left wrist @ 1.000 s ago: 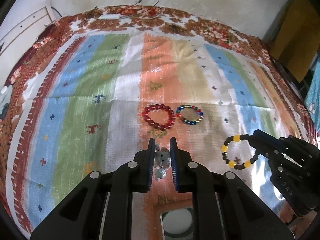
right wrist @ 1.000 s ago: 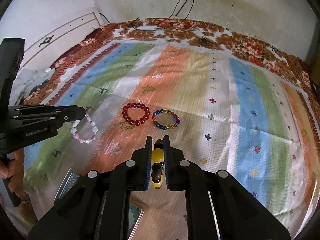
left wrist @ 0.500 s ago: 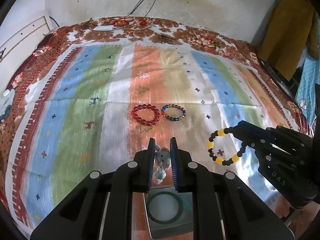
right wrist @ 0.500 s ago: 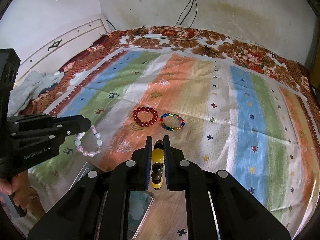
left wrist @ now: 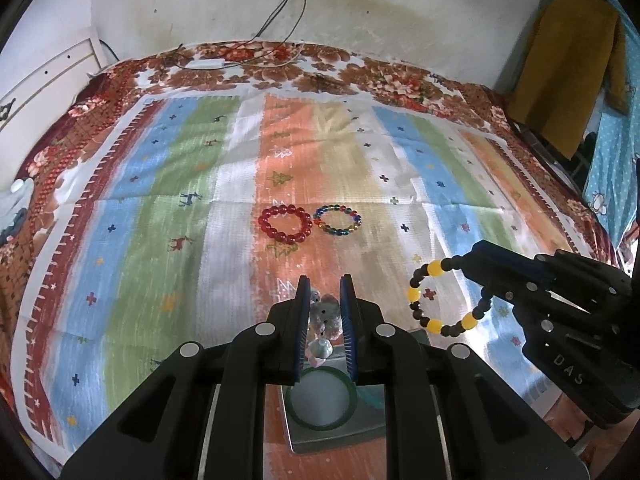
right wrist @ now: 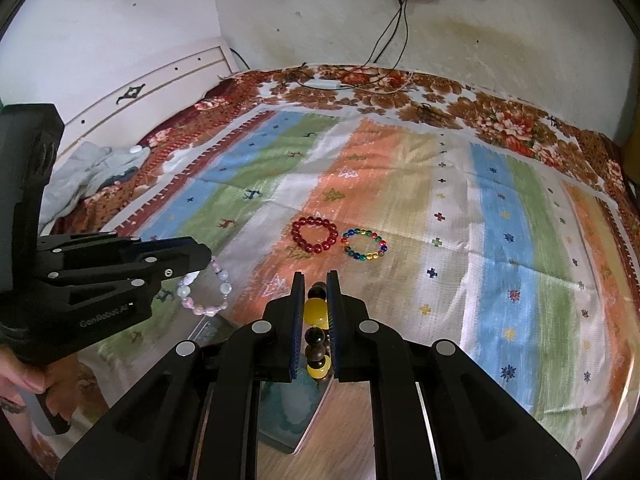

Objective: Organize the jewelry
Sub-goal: 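Carry the white bracelet with the left tool while the right carries the yellow-black bracelet to the tin, then open the left tool over the tin while the right releases the yellow-black bracelet there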

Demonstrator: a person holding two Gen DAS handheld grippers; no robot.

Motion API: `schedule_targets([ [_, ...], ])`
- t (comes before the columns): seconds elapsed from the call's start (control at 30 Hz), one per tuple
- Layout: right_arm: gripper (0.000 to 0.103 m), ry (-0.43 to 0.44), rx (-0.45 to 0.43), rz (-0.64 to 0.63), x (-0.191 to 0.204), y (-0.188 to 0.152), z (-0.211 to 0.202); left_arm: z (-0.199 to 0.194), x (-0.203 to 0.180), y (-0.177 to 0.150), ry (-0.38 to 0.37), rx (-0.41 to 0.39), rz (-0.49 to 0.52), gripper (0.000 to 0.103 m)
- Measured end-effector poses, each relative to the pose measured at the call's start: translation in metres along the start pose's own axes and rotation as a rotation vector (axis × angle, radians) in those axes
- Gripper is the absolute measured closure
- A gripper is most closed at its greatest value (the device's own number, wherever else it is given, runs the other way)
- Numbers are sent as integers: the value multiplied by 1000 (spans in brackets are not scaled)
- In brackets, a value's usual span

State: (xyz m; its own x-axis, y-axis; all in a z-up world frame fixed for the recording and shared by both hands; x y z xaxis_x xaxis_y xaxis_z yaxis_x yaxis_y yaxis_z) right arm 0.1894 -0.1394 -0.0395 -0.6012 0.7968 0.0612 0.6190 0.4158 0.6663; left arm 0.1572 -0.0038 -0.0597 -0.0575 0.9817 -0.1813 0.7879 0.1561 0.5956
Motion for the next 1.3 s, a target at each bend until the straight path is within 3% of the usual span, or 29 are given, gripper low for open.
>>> schedule_targets([
  [0.1,93,5,4,-9,5,-4,-2,-4,-4,-4,-6,-3,6,88],
  [0.13,101,7,6,-11,7,-6,-3,-6,-5,-6,-7,-5,7,88],
  [0.17,101,7,7,-12,8,-7,-4,-7,-6,-7,-8,-6,8,88],
  [0.57,101,19,9,-7,15,-18,-14,-17,-15,-22,-10,-12,19,88],
  [0.83,101,23,43,5,13,-30,-10,-9,-16,-34,-7,27,12,88],
  [0.97,101,20,61,19,9,-36,-7,-8,-10,-35,11,30,-3,80],
  [1.0,94,15,70,16,8,-38,-5,-8,-7,-35,14,29,-12,78],
  [1.03,73,9,74,15,6,-39,-3,-8,-6,-35,17,30,-15,77],
  [1.07,64,6,71,22,4,-40,-3,-7,-3,-34,20,30,-21,77],
  [1.3,61,18,61,32,0,-38,0,2,10,-31,42,44,-41,69],
])
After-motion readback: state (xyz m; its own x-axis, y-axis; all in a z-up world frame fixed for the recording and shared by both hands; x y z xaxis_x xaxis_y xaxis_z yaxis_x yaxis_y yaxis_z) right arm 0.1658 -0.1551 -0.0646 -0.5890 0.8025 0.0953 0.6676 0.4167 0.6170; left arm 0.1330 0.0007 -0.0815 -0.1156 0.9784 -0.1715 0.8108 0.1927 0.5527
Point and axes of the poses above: each gripper's, at about its wrist camera, not at the fingertips, and z roughly the way its jaws point, x to its left, y to its top, the point moved 8 cm from there along z, roughly the way its jaws point, and after that the axes turned 2 degrees about x, right-handed, at the moved point
